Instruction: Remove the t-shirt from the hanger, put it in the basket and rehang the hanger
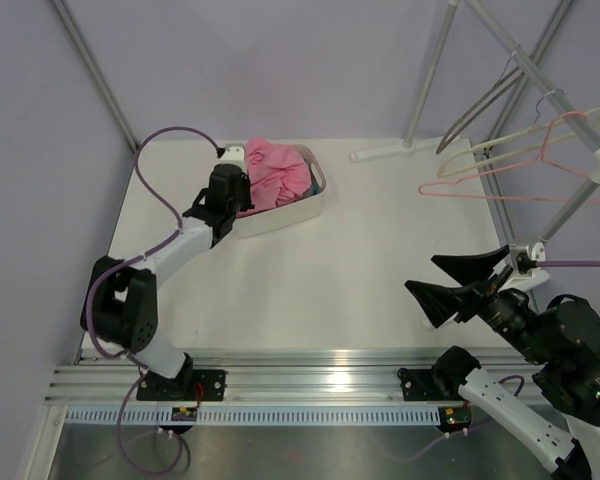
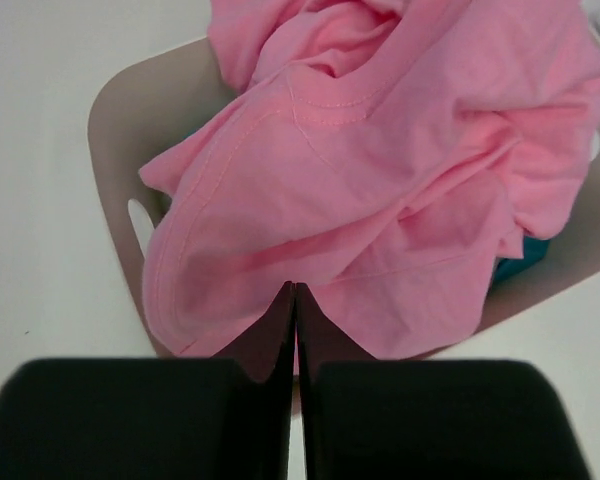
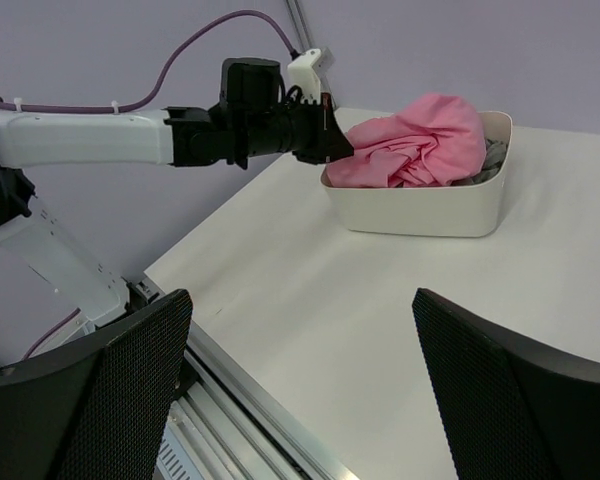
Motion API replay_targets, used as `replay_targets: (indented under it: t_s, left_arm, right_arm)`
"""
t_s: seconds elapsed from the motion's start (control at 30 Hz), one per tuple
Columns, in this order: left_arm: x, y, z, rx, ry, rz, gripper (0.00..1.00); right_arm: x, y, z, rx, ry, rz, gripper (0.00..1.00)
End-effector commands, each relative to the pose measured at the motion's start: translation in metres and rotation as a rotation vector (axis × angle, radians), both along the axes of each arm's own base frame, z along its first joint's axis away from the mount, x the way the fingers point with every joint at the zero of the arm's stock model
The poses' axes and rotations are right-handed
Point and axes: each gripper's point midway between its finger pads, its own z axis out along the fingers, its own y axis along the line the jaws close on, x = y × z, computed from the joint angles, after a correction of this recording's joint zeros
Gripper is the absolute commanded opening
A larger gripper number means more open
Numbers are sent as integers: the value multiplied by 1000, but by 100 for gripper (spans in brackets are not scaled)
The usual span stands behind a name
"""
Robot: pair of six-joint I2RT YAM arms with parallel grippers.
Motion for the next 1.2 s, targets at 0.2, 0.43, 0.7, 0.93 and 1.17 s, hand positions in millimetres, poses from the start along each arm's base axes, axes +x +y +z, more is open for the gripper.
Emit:
replay_targets:
  t_s: [0.2,0.43,0.7,0.93,1.17]
  left_arm:
    - [50,-45,-40,-22,88,-123,0]
    - [38,-37,15,-39,-40,-128,0]
    - [-5,-26,107,-96,-151,-158,85]
    - [-77,-33,145,-232,-163,-288,99]
    - [-162,-80,127,-259,-150,-404,99]
  right_arm:
    - [2,8,7,14,-18,29,99]
    - [5,8,8,9,-15,18,100]
    - [28,7,1,-12,29,-72,99]
    - [83,7,-37,-153,225,-281,100]
    - [121,51,-88,-190,447,-282,100]
